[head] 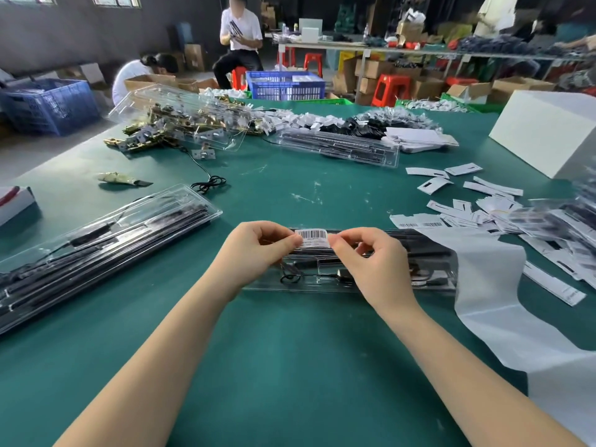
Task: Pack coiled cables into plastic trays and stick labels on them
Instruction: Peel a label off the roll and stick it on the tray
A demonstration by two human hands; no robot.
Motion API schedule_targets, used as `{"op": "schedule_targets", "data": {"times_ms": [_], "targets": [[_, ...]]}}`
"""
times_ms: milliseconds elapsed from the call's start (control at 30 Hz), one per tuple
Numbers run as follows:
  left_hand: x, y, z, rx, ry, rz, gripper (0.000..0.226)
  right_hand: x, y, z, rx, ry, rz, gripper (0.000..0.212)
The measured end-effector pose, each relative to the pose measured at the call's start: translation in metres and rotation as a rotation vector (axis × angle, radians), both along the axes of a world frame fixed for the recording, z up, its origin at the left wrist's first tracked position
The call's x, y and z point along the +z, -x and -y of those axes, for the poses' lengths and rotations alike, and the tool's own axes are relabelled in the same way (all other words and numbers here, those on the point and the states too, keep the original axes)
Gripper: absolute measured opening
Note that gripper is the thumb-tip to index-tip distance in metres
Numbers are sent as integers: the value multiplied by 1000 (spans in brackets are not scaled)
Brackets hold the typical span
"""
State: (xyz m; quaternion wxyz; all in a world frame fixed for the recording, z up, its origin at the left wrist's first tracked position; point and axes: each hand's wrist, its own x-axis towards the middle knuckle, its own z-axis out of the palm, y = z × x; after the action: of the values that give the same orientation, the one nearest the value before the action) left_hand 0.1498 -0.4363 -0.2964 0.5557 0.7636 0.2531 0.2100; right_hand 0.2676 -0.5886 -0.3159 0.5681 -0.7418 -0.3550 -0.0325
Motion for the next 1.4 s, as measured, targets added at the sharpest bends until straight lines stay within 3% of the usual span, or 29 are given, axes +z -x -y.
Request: {"op": "schedule_targets", "data": {"times_ms": [100, 533, 700, 867, 1100, 1267, 1400], "targets": [[-2, 1, -3, 30, -34, -9, 10, 0, 5, -7, 28, -26, -122, 13], [-3, 6, -15, -41, -57, -78, 8, -9, 11, -20, -16, 28, -177, 12], [-6, 8, -16, 49, -220, -216, 21, -7, 11, -21, -4, 243, -164, 20], [-9, 9, -12, 121, -359, -369, 26, -7, 17, -26, -53, 429, -40, 23], [-11, 6, -4, 144, -512, -396, 23, -16, 16, -30, -122, 524, 134, 17], [-10, 6, 5, 130, -657, -414, 9, -18, 21, -27, -83, 473, 251, 10], [-12, 4, 20, -52, -941, -548, 30, -3, 27, -14, 35, 825, 492, 39]]}}
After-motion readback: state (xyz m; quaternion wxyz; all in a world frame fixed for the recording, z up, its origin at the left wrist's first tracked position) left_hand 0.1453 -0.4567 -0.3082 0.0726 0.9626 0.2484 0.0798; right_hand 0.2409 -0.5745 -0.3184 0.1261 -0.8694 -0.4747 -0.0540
